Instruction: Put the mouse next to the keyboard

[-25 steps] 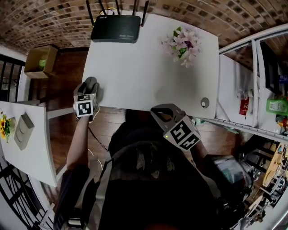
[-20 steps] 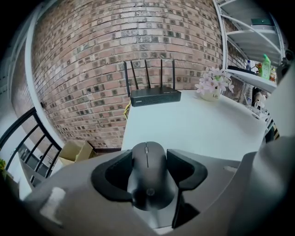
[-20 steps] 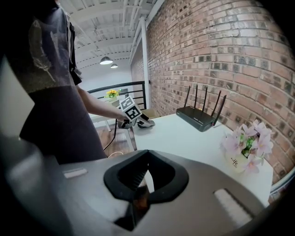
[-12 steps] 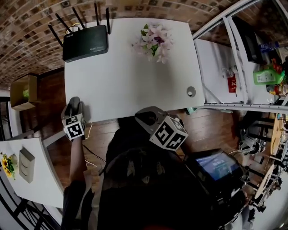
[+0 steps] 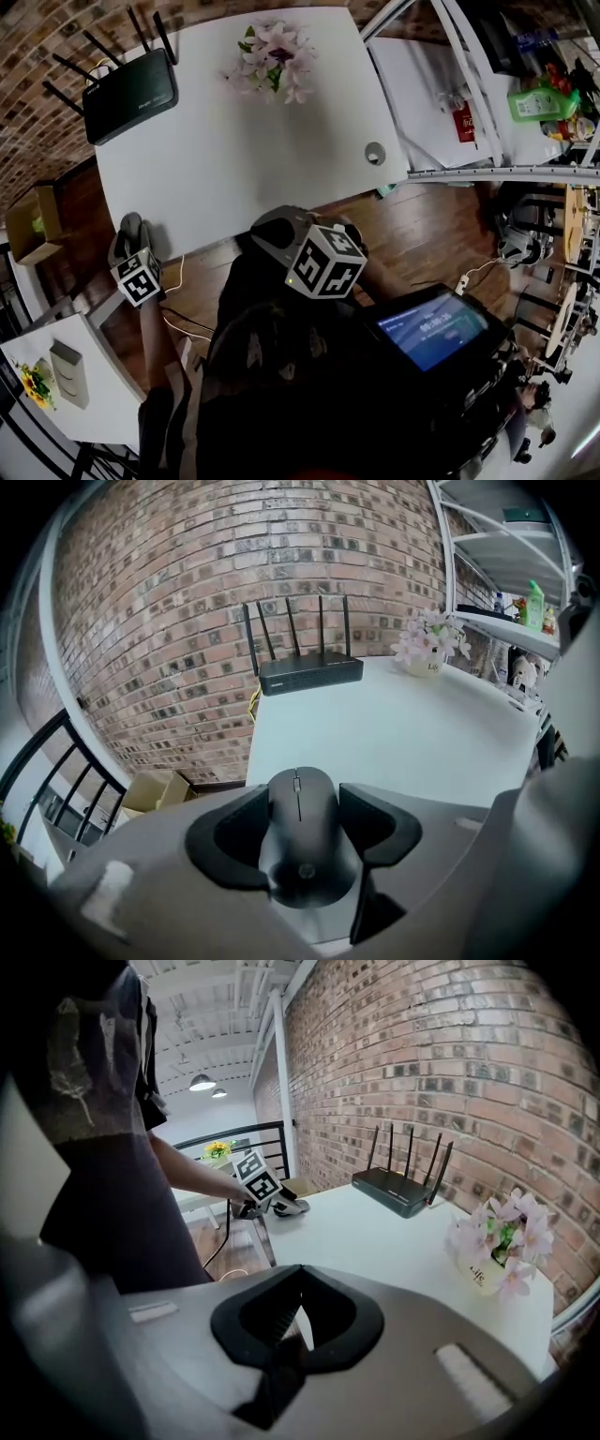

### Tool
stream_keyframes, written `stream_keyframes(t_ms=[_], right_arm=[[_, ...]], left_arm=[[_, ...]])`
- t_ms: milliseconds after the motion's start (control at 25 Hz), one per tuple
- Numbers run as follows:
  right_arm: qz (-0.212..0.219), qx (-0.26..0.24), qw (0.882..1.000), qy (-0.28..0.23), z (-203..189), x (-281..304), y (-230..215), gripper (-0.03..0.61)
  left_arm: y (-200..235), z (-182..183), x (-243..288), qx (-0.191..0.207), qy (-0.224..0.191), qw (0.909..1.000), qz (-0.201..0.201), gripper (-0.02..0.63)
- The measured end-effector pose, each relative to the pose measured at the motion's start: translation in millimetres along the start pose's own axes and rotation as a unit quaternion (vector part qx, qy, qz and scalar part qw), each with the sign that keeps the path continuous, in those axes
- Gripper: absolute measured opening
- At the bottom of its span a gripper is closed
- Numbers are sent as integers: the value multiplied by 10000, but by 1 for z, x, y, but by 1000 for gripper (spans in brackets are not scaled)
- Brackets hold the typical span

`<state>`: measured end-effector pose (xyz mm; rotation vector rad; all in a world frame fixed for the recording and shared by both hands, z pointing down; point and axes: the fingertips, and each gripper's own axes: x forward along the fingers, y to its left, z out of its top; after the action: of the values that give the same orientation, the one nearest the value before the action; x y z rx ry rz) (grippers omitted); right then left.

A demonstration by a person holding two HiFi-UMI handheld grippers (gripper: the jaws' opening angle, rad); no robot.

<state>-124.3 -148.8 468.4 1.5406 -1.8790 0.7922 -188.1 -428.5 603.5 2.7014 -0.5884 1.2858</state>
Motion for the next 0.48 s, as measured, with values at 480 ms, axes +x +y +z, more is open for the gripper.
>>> stream_keyframes(t_ms=[480], right_arm=[[-156,-11,9998,-128,-3,-22,-11,6]], left_arm=[[-5,17,-18,-717,-57,9972,-222,250]])
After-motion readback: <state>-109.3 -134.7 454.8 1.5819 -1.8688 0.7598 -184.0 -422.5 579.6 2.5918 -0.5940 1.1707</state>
